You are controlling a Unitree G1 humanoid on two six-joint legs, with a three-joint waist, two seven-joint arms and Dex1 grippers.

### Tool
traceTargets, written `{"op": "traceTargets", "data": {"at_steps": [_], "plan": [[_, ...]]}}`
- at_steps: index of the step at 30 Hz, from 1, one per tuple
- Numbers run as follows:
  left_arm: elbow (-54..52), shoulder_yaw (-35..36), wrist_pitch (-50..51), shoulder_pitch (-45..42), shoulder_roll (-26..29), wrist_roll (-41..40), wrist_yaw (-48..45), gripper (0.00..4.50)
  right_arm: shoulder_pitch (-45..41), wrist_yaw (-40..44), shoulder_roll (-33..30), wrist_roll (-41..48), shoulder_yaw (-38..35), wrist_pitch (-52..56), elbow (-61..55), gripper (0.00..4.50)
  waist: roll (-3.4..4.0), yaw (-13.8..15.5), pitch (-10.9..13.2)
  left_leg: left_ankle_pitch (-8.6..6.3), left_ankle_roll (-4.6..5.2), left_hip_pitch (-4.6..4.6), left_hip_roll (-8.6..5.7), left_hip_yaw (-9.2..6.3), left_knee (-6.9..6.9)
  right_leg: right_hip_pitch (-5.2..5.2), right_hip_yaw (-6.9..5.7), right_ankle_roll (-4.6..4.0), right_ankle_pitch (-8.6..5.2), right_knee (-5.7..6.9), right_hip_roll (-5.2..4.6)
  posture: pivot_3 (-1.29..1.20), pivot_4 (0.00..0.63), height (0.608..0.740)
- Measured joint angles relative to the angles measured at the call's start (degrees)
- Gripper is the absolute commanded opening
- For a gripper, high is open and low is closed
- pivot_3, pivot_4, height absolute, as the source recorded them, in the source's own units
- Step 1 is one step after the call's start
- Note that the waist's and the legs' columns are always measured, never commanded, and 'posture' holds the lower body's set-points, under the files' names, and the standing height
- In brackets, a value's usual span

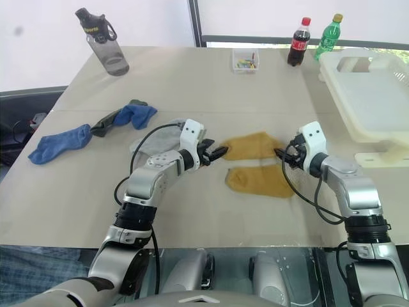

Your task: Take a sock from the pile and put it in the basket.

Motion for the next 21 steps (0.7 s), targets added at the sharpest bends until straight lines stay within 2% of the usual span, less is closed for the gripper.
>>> {"op": "traceTargets", "data": {"at_steps": [1,4,5,17,18,19,20,21], "plan": [[0.0,0.0,0.1,0.1,0.0,0.0,0.0,1.6,0.0,0.0,0.2,0.0,0.0,0.3,0.0,1.72,0.0,0.0,0.0,0.0,0.0,0.0,0.0,0.0,0.0,0.0,0.0,0.0,0.0,0.0,0.0,0.0,0.15,0.74],[0.1,-0.1,0.2,0.4,0.1,-0.1,-0.1,0.25,0.0,0.2,0.5,0.0,0.0,0.3,0.0,0.33,0.0,0.0,0.0,0.0,0.0,0.0,0.0,0.0,0.0,0.0,0.01,0.0,0.0,0.0,0.0,0.0,0.15,0.74],[0.1,-0.1,0.2,0.5,0.0,-0.3,-0.2,0.01,0.0,0.2,0.6,0.0,0.1,0.3,0.0,0.03,0.0,0.0,0.0,0.0,0.0,0.0,0.0,0.0,0.0,0.0,0.01,0.0,0.0,0.0,0.0,0.0,0.15,0.74],[-0.1,-0.8,0.2,0.8,0.5,-1.0,-0.1,0.01,0.0,1.1,1.3,-0.3,0.9,0.4,0.1,0.03,0.01,-0.1,0.0,0.0,0.0,0.01,0.0,0.01,0.0,0.0,0.01,0.0,0.0,0.0,0.0,0.0,0.15,0.74],[-0.1,-0.9,0.2,0.8,0.6,-1.0,-0.1,0.0,0.0,1.1,1.3,-0.4,0.9,0.4,0.3,0.53,0.01,-0.1,0.0,0.0,0.0,0.01,0.01,0.0,0.0,0.0,0.01,0.0,0.0,0.0,0.0,0.0,0.15,0.74],[-0.1,-1.0,0.0,0.8,0.8,-1.0,-0.1,0.0,-0.3,1.1,1.3,-0.6,1.3,0.7,1.0,0.84,0.01,-0.1,0.0,0.0,0.0,0.01,0.0,0.01,0.0,0.0,0.01,0.0,0.0,0.0,0.0,0.0,0.15,0.74],[-0.1,-1.1,0.0,0.8,0.8,-1.0,-0.1,0.0,-0.4,1.1,1.3,-0.7,1.3,0.7,1.1,1.42,0.01,-0.1,0.0,0.0,0.0,0.01,0.01,0.01,0.0,0.0,0.02,0.0,0.0,0.0,0.0,0.0,0.15,0.74],[-0.1,-1.1,0.0,0.8,0.9,-1.0,-0.1,0.0,-0.5,1.1,1.3,-0.7,1.3,0.9,1.1,1.7,0.01,-0.1,0.0,0.0,0.0,0.01,0.01,0.01,0.0,0.0,0.02,0.0,0.0,0.0,0.0,0.0,0.15,0.74]]}}
